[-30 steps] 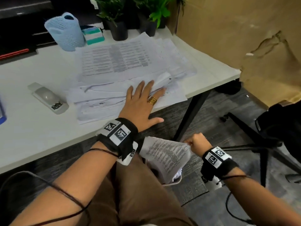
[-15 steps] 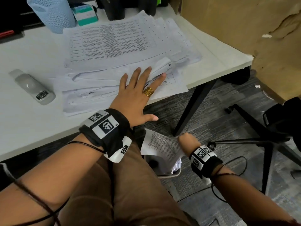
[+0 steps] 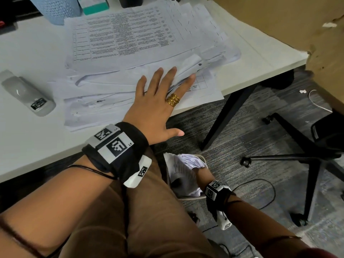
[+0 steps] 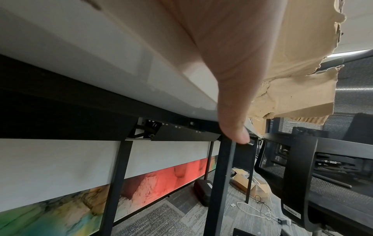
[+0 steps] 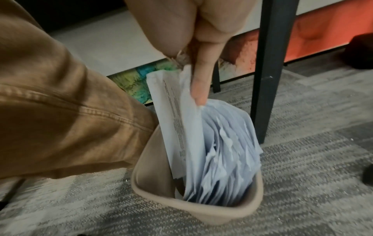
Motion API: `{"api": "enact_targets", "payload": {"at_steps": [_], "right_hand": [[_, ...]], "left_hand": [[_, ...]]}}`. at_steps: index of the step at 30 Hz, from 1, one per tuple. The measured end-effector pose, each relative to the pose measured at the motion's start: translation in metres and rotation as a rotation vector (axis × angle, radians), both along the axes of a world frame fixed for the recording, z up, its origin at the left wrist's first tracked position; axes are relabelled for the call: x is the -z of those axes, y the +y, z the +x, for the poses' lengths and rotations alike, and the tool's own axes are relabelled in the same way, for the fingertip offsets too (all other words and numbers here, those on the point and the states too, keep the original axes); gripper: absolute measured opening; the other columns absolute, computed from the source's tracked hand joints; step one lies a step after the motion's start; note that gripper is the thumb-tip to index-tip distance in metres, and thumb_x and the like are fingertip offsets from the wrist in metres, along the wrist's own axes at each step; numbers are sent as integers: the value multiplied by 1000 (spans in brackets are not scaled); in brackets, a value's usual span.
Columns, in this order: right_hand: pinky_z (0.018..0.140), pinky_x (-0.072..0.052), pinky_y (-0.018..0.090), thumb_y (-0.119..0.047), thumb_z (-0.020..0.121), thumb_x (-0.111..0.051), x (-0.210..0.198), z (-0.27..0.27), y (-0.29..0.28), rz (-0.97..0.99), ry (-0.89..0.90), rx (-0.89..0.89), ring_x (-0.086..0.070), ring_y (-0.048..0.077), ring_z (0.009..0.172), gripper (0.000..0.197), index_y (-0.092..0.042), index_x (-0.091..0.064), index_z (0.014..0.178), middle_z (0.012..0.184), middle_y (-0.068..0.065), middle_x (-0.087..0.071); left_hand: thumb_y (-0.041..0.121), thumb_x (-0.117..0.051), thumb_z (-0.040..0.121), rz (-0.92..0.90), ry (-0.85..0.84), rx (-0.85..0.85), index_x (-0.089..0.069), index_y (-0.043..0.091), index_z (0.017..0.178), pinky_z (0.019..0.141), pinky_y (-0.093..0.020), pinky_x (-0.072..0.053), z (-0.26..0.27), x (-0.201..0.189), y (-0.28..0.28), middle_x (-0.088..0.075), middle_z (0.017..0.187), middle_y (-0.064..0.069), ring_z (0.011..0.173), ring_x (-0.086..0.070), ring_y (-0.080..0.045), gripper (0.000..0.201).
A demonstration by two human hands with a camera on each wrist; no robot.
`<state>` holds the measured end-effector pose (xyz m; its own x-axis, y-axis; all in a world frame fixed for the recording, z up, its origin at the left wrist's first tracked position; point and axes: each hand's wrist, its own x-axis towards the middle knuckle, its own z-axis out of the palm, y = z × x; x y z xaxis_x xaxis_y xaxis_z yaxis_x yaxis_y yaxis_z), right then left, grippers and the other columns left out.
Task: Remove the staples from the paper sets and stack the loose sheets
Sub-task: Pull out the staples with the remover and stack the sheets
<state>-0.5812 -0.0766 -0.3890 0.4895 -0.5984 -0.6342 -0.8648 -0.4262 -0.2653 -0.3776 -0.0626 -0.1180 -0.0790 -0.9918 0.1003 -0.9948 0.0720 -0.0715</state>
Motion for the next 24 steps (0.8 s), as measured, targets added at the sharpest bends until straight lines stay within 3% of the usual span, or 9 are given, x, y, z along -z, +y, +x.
{"api": "enact_targets", "payload": {"at_steps": [5,6,8,10,12,16,19,22,24], "right_hand": [[109,-27,37,-46,97,-35,-3,-7,12,-139,-13,-79,-26,29,140,64,-12,-17,149,154,15,-20],[110,-27,39,-52,95,-31,-7,-5,13,-194,-36,-90,-24,30,140,67,-13,-19,149,155,15,-19],[98,-42,42,-58,89,-25,-26,1,11,-295,-142,-77,-47,36,126,71,-9,-44,136,141,20,-43],[67,-54,34,-53,84,-29,-47,2,6,-376,-249,-107,-67,32,84,59,-10,-66,103,101,14,-67],[53,-50,28,-46,84,-37,-77,4,1,-488,-354,-113,-63,25,65,43,-13,-65,81,79,5,-63],[58,-50,35,-30,88,-44,-155,16,-4,-731,-700,-34,-58,28,68,29,-11,-61,75,74,6,-56],[69,-47,35,-22,89,-46,-211,27,-5,-871,-912,58,-54,24,75,24,-8,-62,79,77,7,-56],[75,-39,24,-21,88,-47,-255,39,-7,-967,-1063,171,-49,19,79,22,-7,-62,82,81,8,-57],[77,-35,21,-23,88,-46,-274,49,-9,-988,-1103,234,-49,18,82,25,-7,-64,84,84,8,-58]], "left_hand": [[72,-65,62,-2,3,-2,20,34,143,111,-57,-7,0,0,-1,0,156,-11,143,-3,-35,123],[72,-65,62,-2,3,-1,21,34,142,112,-57,-6,0,0,-1,1,156,-11,143,-2,-34,123],[72,-63,65,9,5,1,23,35,141,112,-56,-5,0,0,-1,2,156,-10,143,-1,-34,121],[71,-59,69,17,14,4,27,36,139,112,-55,-2,0,0,-1,4,157,-9,143,1,-32,116],[71,-53,75,-16,78,4,26,37,139,113,-53,-2,-1,-1,2,1,157,-10,143,-4,-31,107],[54,-44,84,-256,419,-40,5,34,146,107,-42,-16,-3,-4,9,-19,153,-9,133,-30,-25,81],[44,-50,84,-415,716,-140,-20,25,146,97,-32,-22,-2,-8,13,-42,138,0,118,-46,-20,71],[61,-51,79,-482,555,-271,-47,24,134,99,-40,-30,2,-13,15,-45,134,-2,120,-36,-21,66],[66,-44,84,-300,379,-306,-46,30,135,109,-40,-18,4,-22,21,-33,148,0,132,-27,-21,63]]}}
